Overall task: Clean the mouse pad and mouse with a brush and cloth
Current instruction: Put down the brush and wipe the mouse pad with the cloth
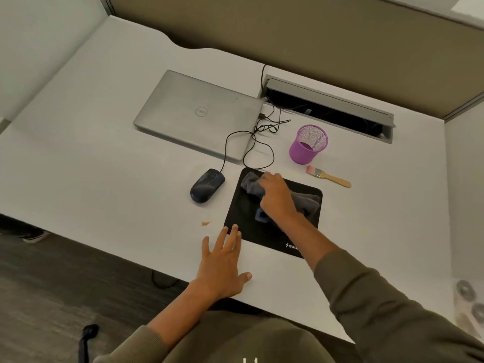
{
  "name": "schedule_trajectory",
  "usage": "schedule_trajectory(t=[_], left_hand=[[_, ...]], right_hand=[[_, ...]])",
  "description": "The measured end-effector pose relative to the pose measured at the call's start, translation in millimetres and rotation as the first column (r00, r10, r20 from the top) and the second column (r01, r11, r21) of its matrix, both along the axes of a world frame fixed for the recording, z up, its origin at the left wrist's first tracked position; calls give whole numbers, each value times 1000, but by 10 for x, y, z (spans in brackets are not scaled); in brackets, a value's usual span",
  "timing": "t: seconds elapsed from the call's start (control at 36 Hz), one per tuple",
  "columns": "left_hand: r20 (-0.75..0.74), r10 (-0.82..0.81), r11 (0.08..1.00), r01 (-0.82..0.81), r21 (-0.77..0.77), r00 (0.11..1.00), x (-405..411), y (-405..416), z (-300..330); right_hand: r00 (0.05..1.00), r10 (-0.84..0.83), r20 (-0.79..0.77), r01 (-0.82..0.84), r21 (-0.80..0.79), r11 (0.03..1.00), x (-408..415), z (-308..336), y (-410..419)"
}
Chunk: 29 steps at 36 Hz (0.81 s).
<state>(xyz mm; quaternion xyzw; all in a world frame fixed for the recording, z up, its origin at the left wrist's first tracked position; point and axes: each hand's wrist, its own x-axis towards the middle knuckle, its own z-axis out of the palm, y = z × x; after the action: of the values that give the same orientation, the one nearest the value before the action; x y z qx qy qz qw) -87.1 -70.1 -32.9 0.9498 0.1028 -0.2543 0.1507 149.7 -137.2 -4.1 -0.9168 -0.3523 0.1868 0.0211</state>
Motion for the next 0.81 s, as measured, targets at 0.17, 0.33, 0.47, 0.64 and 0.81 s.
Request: schedule_trajectory(t=[0.17,0.33,0.47,0.64,0.81], left_hand=[[-7,-10,1000,10,8,1000,14,1,18],[-3,-11,1000,11,-6,1000,15,24,-14],[-8,-15,1000,15,2,1000,49,44,-40],[-9,-9,1000,9,-10,1000,68,45,-46],[-20,-37,999,37,-6,999,59,69,-57]], right_hand=[[971,231,-54,-236,-127,963,-378,-127,-82],[1000,7,-2,-7,-25,1000,154,10,75],[981,181,76,-173,-99,980,-245,-104,-7],[962,245,-123,-268,-235,934,-108,130,62],[999,36,38,-36,8,999,-123,196,46]])
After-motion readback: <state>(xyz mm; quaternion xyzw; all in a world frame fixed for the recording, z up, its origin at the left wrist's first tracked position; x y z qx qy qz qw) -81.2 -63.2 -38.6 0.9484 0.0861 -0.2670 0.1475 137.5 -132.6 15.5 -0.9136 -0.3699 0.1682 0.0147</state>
